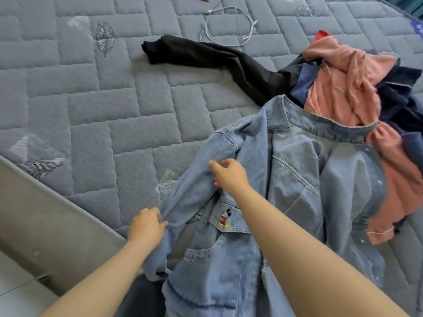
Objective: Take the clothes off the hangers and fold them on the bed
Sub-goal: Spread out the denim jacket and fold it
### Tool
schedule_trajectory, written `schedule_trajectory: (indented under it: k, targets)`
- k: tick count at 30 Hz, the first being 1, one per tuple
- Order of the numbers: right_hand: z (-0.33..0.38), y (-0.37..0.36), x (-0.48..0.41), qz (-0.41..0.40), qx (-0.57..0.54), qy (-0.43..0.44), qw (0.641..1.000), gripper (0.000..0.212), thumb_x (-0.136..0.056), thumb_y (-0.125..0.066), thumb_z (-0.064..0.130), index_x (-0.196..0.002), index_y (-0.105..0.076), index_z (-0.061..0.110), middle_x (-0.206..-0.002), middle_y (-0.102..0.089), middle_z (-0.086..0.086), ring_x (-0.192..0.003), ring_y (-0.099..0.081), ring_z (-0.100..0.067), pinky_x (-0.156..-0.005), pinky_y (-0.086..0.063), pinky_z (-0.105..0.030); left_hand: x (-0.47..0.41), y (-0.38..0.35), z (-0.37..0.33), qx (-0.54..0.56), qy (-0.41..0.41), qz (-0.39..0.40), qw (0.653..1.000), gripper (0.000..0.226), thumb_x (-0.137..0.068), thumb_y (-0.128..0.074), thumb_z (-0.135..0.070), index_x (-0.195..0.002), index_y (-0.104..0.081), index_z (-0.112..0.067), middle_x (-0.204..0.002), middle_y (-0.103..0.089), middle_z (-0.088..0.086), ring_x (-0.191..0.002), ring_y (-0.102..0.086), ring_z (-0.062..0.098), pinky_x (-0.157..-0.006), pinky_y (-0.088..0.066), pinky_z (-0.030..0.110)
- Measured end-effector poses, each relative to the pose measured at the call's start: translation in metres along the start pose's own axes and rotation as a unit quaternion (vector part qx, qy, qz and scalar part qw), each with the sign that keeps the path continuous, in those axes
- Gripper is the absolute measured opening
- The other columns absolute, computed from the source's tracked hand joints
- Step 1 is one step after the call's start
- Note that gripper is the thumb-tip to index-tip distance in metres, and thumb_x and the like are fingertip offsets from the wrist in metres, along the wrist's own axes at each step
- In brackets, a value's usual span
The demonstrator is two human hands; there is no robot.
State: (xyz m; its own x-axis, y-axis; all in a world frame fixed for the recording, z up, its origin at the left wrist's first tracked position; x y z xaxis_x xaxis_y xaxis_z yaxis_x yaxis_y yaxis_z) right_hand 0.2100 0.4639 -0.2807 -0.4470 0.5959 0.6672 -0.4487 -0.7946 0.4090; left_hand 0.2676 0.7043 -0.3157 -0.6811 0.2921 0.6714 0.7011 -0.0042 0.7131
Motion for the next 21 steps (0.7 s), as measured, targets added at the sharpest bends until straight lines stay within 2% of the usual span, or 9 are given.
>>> schedule_trajectory:
  k: [1,3,5,7,11,15,18,20,21]
  targets:
    - [0.007,-0.009,-0.01,0.0,-0.007,-0.03,1.0,0.045,-0.085,-0.063,0.05,-0.084,-0.061,0.005,-0.083,-0.067,-0.008,-0.083,-0.071,-0.03,-0.08,-0.058,-0.044,-0.005,0.003,0.006,0.027,-0.012,0.002,1.0,0.022,-0.093,-0.058,-0.029,-0.079,-0.046,-0.017,-0.088,-0.055,0.005,-0.091,-0.056,0.03,-0.069,-0.039,0.035]
    - [0.011,-0.031,-0.023,0.023,-0.014,-0.12,0.992,0.054,-0.08,-0.064,0.057,-0.079,-0.06,0.003,-0.071,-0.068,-0.012,-0.064,-0.071,-0.027,-0.064,-0.06,-0.036,-0.016,0.016,0.021,0.097,-0.02,0.005,0.995,0.028,-0.095,-0.052,-0.024,-0.072,-0.038,-0.018,-0.073,-0.05,0.001,-0.074,-0.051,0.026,-0.059,-0.033,0.035]
    - [0.019,-0.057,-0.03,0.056,-0.03,-0.166,0.984,0.04,-0.084,-0.065,0.037,-0.087,-0.062,-0.003,-0.068,-0.068,-0.015,-0.057,-0.067,-0.025,-0.065,-0.061,-0.035,-0.028,0.046,0.033,0.149,-0.032,-0.004,0.988,0.025,-0.096,-0.05,-0.021,-0.074,-0.038,-0.017,-0.07,-0.05,0.004,-0.07,-0.049,0.026,-0.06,-0.033,0.036]
    - [0.04,-0.074,-0.038,0.047,-0.053,-0.15,0.986,0.015,-0.088,-0.057,0.014,-0.084,-0.058,0.0,-0.066,-0.062,-0.013,-0.055,-0.061,-0.023,-0.065,-0.059,-0.032,-0.046,0.09,0.039,0.181,-0.051,-0.03,0.982,0.023,-0.095,-0.051,-0.017,-0.075,-0.04,-0.016,-0.067,-0.05,0.004,-0.071,-0.049,0.028,-0.059,-0.031,0.036]
    - [0.129,-0.08,-0.061,-0.011,-0.024,-0.007,1.0,0.028,-0.091,-0.051,0.016,-0.064,-0.049,0.009,-0.066,-0.058,-0.008,-0.062,-0.054,-0.021,-0.056,-0.043,-0.02,-0.091,0.192,0.031,0.17,-0.104,-0.104,0.974,0.013,-0.093,-0.052,-0.013,-0.081,-0.048,-0.012,-0.071,-0.054,0.008,-0.072,-0.05,0.029,-0.062,-0.031,0.035]
    - [0.186,-0.089,-0.084,0.04,-0.123,-0.023,0.991,0.01,-0.095,-0.047,0.018,-0.089,-0.054,0.016,-0.091,-0.067,-0.005,-0.08,-0.062,-0.016,-0.076,-0.045,-0.031,-0.132,0.262,0.018,0.123,-0.126,-0.161,0.971,0.01,-0.094,-0.049,-0.014,-0.093,-0.058,-0.009,-0.094,-0.062,0.017,-0.091,-0.056,0.036,-0.073,-0.04,0.04]
    - [0.198,-0.098,-0.096,0.115,-0.122,-0.015,0.986,0.019,-0.099,-0.048,0.026,-0.115,-0.057,0.023,-0.114,-0.062,0.005,-0.105,-0.055,-0.013,-0.095,-0.04,-0.04,-0.145,0.279,0.015,0.068,-0.139,-0.213,0.965,0.026,-0.093,-0.053,-0.014,-0.116,-0.059,-0.004,-0.118,-0.055,0.021,-0.111,-0.048,0.04,-0.096,-0.037,0.044]
    - [0.195,-0.101,-0.098,0.122,-0.141,-0.026,0.982,0.027,-0.099,-0.049,0.031,-0.125,-0.054,0.023,-0.123,-0.058,0.002,-0.111,-0.053,-0.017,-0.095,-0.043,-0.04,-0.141,0.269,0.02,0.07,-0.154,-0.223,0.96,0.025,-0.091,-0.058,-0.013,-0.114,-0.06,-0.004,-0.116,-0.054,0.02,-0.109,-0.048,0.039,-0.097,-0.037,0.044]
    - [0.191,-0.101,-0.097,0.102,-0.135,-0.015,0.985,0.024,-0.098,-0.049,0.027,-0.121,-0.056,0.022,-0.119,-0.059,-0.001,-0.108,-0.055,-0.018,-0.093,-0.046,-0.039,-0.136,0.256,0.023,0.089,-0.163,-0.209,0.96,0.019,-0.09,-0.059,-0.013,-0.106,-0.062,-0.005,-0.109,-0.056,0.018,-0.104,-0.051,0.035,-0.093,-0.04,0.042]
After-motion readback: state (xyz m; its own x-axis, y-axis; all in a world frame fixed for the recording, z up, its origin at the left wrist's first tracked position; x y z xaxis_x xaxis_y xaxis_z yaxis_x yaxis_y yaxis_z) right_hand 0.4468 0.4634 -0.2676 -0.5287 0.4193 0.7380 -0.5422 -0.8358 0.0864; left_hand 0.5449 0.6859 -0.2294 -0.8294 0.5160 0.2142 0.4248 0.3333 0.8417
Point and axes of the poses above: each hand's wrist, its own x-axis away from the middle knuckle, its own y-axis out of the back of the hand, z = x × y, the point moved 7 cm from there along -x, towards the middle knuckle
